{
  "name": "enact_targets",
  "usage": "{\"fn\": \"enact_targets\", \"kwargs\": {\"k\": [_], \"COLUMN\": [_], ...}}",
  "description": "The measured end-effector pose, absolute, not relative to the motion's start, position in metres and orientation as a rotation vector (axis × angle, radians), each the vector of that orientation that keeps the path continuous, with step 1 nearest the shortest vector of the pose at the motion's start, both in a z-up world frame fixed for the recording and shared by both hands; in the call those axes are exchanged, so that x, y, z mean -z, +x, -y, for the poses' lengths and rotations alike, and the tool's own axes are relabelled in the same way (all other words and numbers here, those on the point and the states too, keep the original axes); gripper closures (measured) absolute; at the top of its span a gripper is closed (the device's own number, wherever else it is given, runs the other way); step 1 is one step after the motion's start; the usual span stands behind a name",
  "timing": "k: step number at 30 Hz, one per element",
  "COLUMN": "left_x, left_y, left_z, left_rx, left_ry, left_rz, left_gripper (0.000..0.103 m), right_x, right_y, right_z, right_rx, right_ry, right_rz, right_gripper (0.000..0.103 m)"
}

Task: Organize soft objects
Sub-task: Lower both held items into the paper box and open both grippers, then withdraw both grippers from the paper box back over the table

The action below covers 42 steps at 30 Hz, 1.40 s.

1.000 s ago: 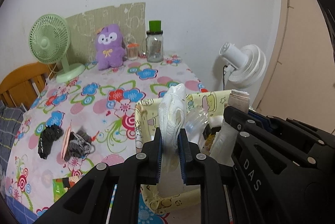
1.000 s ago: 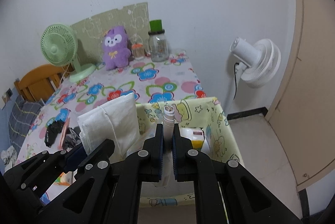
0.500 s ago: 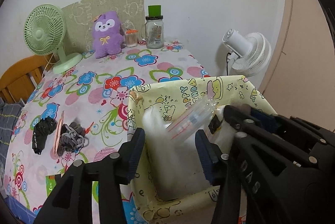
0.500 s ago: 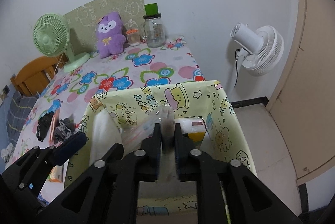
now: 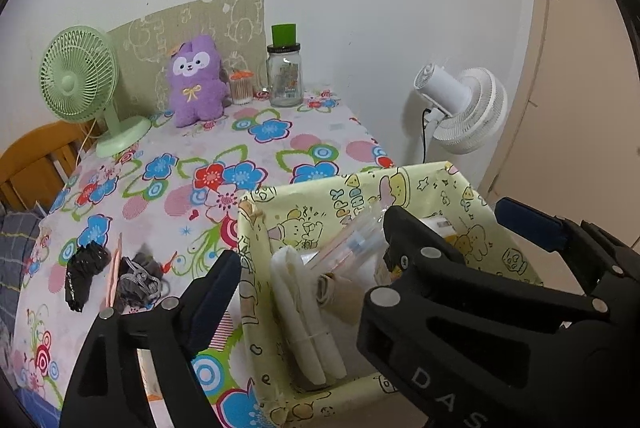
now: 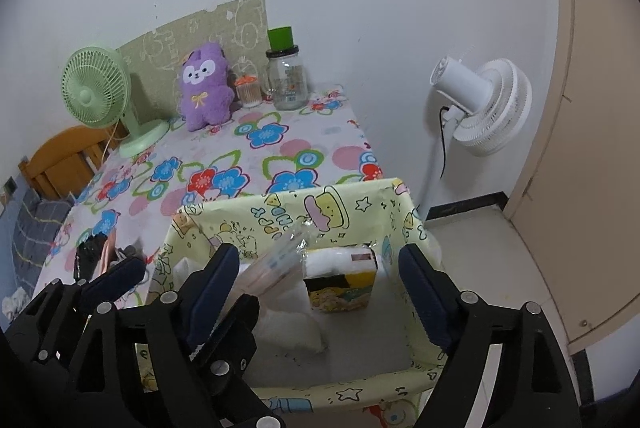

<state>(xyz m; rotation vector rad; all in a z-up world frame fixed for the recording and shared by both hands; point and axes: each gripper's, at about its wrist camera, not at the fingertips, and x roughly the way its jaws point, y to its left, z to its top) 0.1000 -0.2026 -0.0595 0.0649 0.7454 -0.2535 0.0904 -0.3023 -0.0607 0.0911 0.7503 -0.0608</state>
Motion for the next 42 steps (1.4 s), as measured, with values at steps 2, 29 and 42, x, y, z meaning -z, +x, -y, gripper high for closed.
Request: {"fn": "enact_targets", "kwargs": {"k": [2, 29, 42], "left_x": [0.056, 0.010, 0.003], "left_y": [0.098, 0.061, 0.055], "left_z": [0.201, 0.139, 0.095], "left_rx": [0.257, 0.269, 0.259], "left_ry": [0.065, 0.088, 0.077], "left_rz": [-0.738, -0.597, -0.562], "left_gripper": [0.013, 0.006, 0.003], "right_x": [0.057, 0.004, -0.004], "right_y": [0.088, 0.047, 0.039], "right_z": [0.300, 0.237, 0.192], "right_rx": [0.064, 0.082, 0.087], "right_ry": [0.087, 0.068, 0.051], "right_rz": [-0.742, -0.606, -0.567], "right_gripper": [0.017, 0.007, 0.001]}}
